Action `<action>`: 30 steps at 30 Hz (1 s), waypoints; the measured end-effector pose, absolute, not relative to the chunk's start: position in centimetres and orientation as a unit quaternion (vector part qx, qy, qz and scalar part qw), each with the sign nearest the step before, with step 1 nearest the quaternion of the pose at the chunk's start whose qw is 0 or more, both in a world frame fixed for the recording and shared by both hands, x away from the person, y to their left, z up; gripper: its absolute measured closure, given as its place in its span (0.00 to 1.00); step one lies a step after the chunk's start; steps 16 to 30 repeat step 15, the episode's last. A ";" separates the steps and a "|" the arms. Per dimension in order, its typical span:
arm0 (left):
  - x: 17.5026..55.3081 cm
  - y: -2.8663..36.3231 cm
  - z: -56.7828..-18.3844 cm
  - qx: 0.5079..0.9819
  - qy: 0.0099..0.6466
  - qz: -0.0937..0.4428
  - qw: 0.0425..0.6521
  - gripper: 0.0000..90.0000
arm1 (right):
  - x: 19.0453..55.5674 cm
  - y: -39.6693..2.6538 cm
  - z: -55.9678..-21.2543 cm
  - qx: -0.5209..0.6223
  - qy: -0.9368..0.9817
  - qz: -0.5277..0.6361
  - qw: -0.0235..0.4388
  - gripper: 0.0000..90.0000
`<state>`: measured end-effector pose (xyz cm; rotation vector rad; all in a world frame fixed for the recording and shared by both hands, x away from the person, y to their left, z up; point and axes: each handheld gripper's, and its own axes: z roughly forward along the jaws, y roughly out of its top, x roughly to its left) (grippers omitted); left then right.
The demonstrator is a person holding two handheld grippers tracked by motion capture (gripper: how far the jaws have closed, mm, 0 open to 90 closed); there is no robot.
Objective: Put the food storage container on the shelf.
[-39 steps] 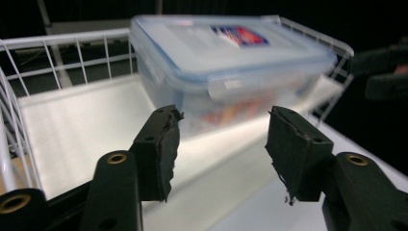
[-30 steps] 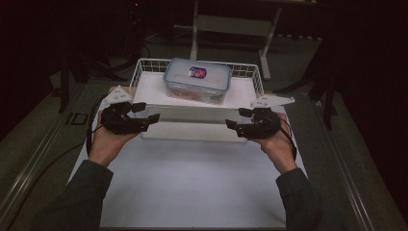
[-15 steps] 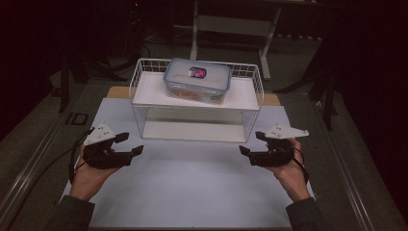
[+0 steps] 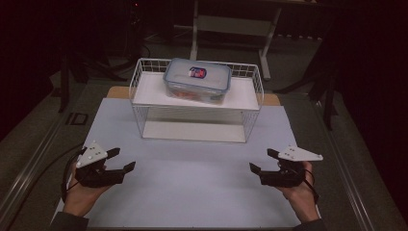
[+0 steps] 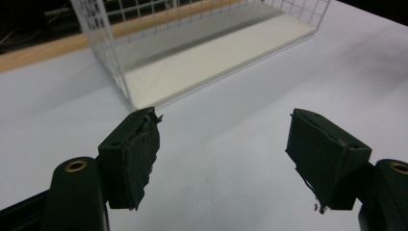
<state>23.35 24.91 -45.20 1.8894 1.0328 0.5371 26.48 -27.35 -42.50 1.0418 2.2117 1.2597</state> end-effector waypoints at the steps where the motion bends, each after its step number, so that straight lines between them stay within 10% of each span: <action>1: 23.2 25.1 -45.5 0.760 0.420 0.217 0.445 0.29 | 26.3 -27.6 -42.8 0.375 0.785 0.453 0.194 0.18; 30: 23.1 25.4 -47.6 0.749 0.442 0.226 0.438 0.29 | 25.8 -28.6 -45.3 0.392 0.768 0.456 0.219 0.18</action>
